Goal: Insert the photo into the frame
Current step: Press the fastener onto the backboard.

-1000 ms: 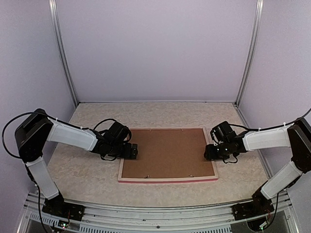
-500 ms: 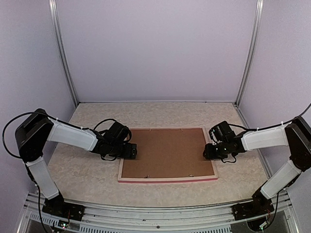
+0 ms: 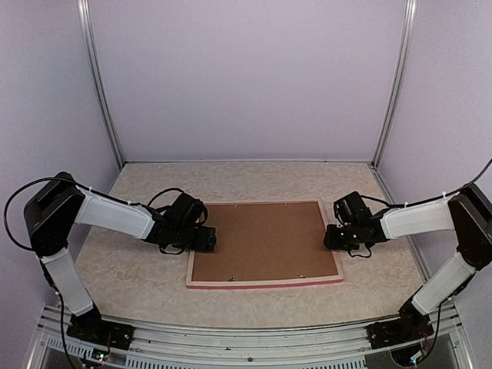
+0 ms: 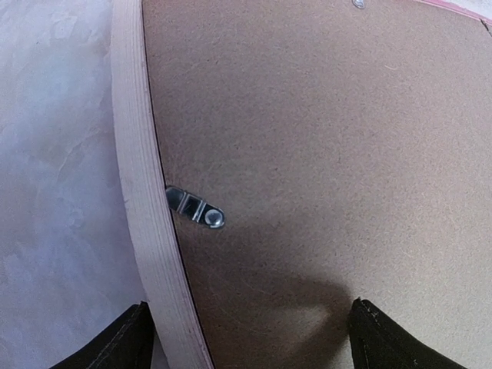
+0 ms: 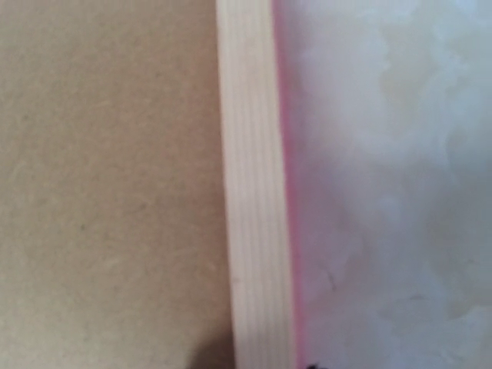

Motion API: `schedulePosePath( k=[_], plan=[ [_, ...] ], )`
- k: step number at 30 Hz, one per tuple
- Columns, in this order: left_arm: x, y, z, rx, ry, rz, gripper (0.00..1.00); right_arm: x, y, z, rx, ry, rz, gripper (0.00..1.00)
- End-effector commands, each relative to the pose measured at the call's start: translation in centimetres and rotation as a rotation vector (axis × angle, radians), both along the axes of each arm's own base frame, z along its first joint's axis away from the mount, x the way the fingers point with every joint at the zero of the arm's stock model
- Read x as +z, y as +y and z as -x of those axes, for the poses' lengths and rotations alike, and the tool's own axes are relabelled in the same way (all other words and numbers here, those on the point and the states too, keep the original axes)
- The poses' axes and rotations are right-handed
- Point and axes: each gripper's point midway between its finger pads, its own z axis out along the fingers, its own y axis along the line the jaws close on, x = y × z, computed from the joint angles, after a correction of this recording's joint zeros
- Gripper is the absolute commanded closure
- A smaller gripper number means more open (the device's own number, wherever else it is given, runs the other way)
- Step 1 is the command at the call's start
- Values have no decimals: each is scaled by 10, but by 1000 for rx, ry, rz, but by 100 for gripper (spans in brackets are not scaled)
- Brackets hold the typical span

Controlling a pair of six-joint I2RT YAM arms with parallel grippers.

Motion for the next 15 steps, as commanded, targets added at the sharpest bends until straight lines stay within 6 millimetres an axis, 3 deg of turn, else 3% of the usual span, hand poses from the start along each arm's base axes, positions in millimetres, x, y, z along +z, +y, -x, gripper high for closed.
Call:
schedulePosePath(
  k=[1, 9, 15],
  plan=[
    [-16, 6, 8, -11, 38, -25, 14, -11, -10, 10, -35, 23, 11, 72],
    [-17, 6, 9, -12, 40, -27, 14, -1, -7, 9, -47, -3, -29, 81],
    [-15, 8, 7, -6, 33, -28, 14, -3, -6, 11, -42, 13, -28, 69]
  ],
)
